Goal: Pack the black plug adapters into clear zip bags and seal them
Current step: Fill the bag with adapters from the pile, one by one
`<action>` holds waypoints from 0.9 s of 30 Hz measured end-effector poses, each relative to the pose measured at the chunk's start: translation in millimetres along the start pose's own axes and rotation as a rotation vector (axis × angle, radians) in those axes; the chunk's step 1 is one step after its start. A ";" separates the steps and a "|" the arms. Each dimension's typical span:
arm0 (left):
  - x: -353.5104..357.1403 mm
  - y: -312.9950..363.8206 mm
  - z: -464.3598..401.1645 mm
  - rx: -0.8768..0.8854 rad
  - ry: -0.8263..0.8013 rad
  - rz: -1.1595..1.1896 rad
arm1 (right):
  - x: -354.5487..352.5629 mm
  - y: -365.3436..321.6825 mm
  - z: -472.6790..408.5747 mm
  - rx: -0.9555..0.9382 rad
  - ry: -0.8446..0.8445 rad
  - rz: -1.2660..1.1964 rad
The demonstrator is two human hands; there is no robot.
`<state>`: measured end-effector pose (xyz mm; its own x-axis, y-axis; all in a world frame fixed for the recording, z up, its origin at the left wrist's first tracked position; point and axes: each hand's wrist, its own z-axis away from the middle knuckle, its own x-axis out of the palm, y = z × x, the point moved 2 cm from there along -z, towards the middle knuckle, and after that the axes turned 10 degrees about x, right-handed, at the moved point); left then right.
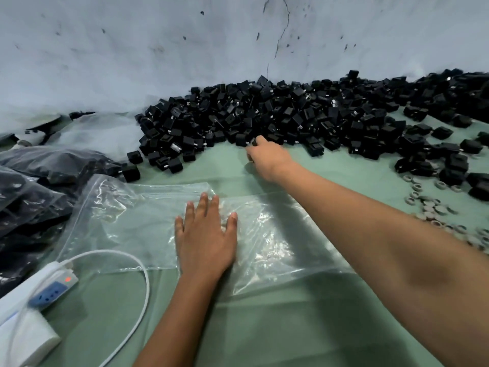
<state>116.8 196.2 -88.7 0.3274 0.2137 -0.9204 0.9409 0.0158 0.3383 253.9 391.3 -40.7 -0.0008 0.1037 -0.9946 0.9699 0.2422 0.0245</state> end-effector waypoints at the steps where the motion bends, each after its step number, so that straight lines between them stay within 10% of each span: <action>1: -5.3 1.0 0.4 -0.013 0.051 0.071 | -1.2 10.5 7.7 0.036 -0.021 -0.047; 8: -35.5 63.2 -5.9 0.176 0.372 0.093 | -7.2 107.1 103.8 0.460 0.236 -1.050; 13: -4.0 147.0 -28.3 0.509 0.007 0.249 | 14.5 143.7 162.7 0.686 0.333 -1.477; 18: 25.1 161.1 -29.0 0.700 -0.221 0.217 | 20.3 150.1 183.8 0.524 0.303 -1.588; 27: 41.2 139.1 -28.0 0.631 -0.022 0.421 | 19.1 152.1 182.5 0.351 0.037 -1.612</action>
<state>258.7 234.5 -74.0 0.6653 0.0583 -0.7443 0.6050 -0.6262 0.4918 445.9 254.2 -74.4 -0.9995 -0.0001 0.0314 -0.0312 -0.0995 -0.9946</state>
